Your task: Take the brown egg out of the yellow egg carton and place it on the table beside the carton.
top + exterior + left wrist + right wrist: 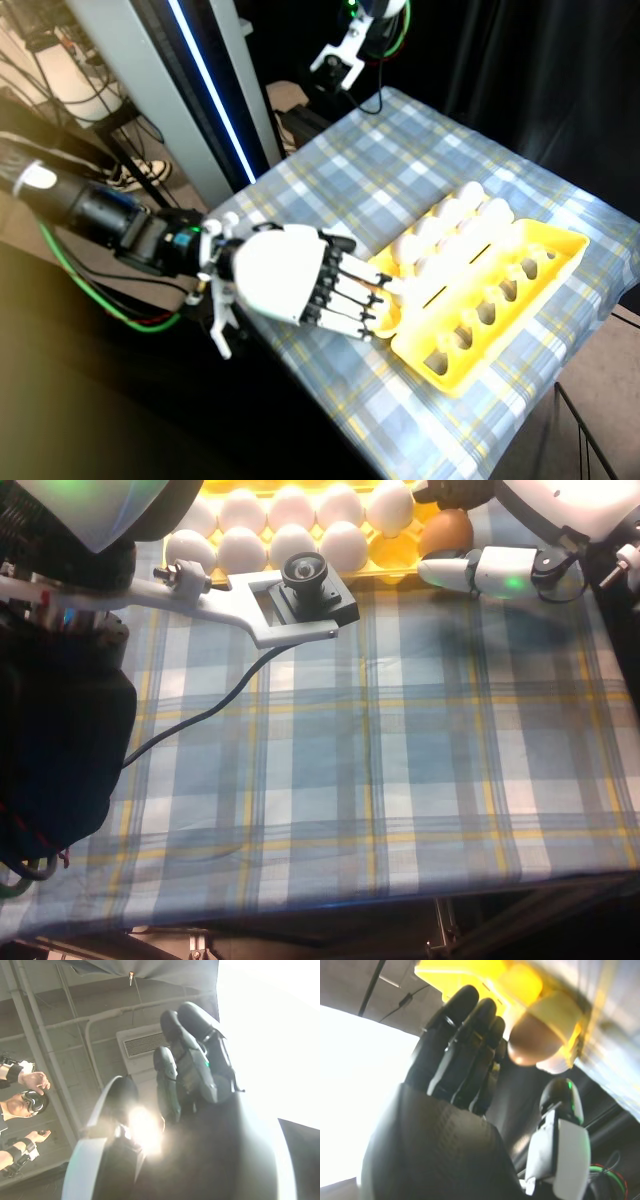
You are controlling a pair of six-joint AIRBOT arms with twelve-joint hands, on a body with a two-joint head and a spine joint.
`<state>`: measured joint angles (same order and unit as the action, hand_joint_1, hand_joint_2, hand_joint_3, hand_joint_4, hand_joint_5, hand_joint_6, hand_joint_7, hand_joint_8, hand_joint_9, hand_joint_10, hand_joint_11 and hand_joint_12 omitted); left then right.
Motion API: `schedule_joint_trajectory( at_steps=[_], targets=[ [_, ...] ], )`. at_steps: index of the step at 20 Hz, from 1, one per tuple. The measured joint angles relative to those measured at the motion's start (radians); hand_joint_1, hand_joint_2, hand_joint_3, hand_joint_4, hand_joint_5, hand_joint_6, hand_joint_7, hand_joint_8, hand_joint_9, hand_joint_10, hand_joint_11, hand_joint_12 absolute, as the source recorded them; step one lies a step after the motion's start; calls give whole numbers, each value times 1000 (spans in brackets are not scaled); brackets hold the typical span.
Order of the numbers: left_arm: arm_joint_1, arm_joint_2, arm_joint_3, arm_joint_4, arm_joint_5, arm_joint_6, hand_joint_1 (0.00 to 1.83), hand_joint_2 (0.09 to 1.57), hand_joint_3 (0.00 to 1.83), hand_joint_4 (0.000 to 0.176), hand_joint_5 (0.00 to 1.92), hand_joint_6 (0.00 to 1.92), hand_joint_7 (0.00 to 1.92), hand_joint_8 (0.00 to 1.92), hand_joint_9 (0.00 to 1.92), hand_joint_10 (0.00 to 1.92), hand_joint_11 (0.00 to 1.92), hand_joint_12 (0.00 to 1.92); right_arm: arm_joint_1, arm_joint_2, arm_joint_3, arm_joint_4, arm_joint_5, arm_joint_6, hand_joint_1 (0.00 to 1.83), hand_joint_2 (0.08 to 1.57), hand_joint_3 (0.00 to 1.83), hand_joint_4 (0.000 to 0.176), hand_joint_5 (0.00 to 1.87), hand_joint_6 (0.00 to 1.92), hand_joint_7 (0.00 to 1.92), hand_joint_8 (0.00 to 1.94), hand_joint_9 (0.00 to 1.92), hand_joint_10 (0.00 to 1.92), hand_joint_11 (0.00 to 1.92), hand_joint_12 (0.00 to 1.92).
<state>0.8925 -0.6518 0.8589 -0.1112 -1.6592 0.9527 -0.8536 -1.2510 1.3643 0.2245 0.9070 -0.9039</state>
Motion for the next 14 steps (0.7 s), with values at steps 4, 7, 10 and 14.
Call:
schedule_joint_trajectory(
  at_steps=[4, 7, 10, 14],
  targets=[
    [0, 0, 0, 0, 0, 0, 613, 1571, 43, 0, 492, 0, 387, 1, 685, 3, 434, 1143, 3, -9, 12, 1, 3, 6, 920, 1011, 0, 0, 893, 7, 1062, 0, 1086, 0, 649, 1011],
    [0, 0, 0, 1, 0, 0, 521, 1571, 43, 0, 494, 1, 400, 0, 686, 1, 332, 1267, 3, -9, 11, 0, 3, 9, 997, 1014, 0, 0, 909, 3, 1053, 0, 1081, 0, 646, 971],
    [2, 0, 0, 1, -1, 0, 505, 1567, 19, 0, 489, 6, 391, 0, 666, 3, 255, 1251, 3, -9, 4, -5, 0, 12, 1100, 1015, 0, 0, 924, 1, 1031, 1, 1010, 0, 573, 726],
    [2, 0, 0, 1, 1, 0, 498, 1571, 67, 0, 521, 8, 387, 0, 704, 10, 323, 1192, 4, -4, -5, -1, 14, 12, 1232, 1094, 1, 0, 928, 1014, 1125, 790, 1105, 21, 725, 819]
  ],
)
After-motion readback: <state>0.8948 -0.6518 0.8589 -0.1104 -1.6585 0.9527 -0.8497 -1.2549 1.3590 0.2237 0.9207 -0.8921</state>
